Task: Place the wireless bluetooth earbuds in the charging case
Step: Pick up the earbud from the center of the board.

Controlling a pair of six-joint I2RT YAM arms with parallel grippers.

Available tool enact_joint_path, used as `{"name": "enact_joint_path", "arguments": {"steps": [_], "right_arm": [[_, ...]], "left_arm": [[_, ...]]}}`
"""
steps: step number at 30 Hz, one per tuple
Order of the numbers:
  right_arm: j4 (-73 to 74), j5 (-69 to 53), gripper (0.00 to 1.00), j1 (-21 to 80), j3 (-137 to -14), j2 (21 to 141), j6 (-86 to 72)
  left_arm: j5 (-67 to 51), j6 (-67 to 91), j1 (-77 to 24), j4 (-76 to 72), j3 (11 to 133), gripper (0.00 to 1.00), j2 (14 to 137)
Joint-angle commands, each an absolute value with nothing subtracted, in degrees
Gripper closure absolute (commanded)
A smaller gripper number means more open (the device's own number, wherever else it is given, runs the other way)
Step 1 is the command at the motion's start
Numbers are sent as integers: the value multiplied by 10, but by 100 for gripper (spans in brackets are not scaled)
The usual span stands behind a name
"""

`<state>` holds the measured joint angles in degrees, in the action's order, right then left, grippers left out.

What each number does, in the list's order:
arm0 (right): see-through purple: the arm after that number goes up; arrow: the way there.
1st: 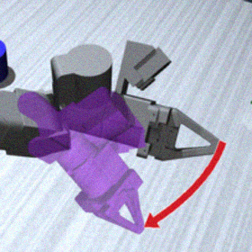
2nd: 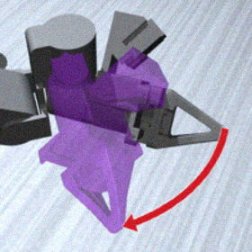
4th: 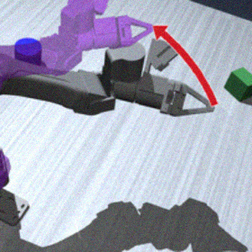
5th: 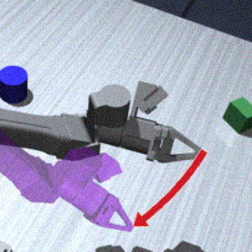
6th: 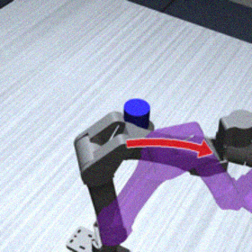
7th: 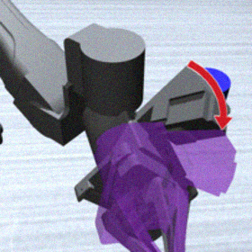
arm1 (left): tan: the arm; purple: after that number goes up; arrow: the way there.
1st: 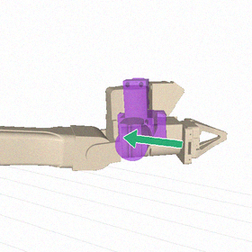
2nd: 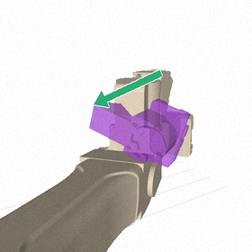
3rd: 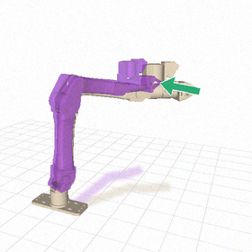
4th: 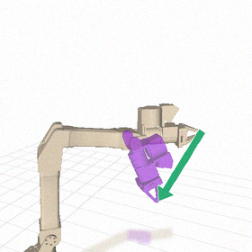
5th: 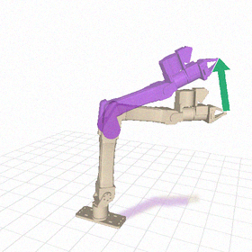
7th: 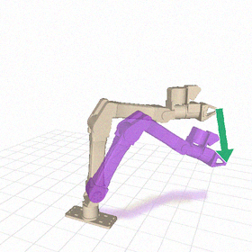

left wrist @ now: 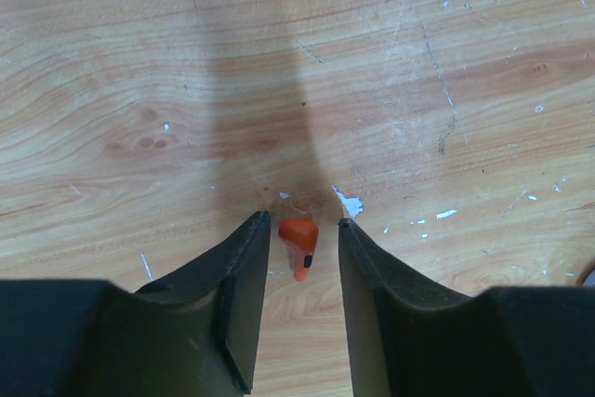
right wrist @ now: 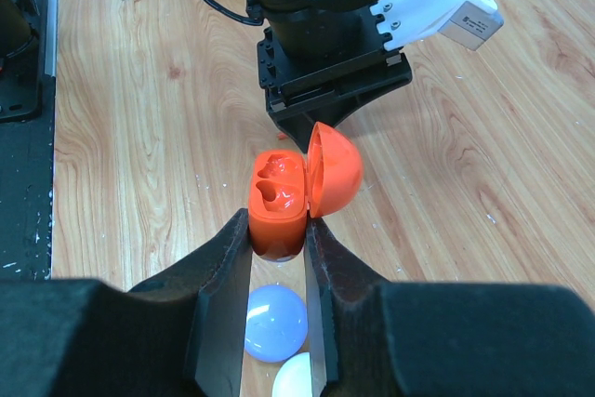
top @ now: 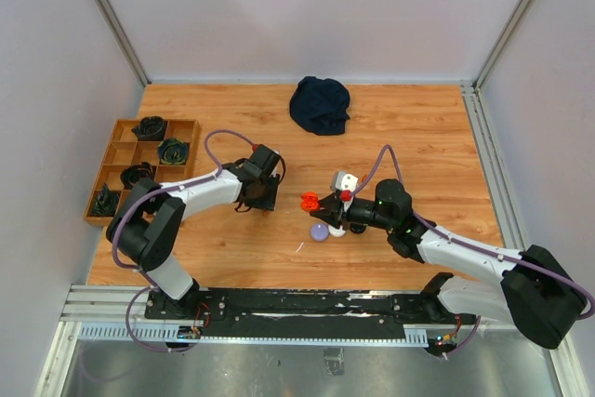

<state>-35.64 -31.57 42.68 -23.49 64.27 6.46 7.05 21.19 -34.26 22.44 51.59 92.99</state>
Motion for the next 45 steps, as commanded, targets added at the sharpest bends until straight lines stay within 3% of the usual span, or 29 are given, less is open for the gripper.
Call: {"name": "enact_joint_path", "arguments": {"steps": [1, 18, 45], "right_arm": [[-362, -318, 89, 424, -232, 635, 73], [-363, -315, 89, 424, -231, 634, 73], [-463, -244, 89, 424, -169, 595, 82]], "left_arm": [[72, 201, -346, 242, 530, 60, 943], [74, 209, -348, 247, 520, 77, 944], [176, 384, -463, 63, 441, 77, 635]]}}
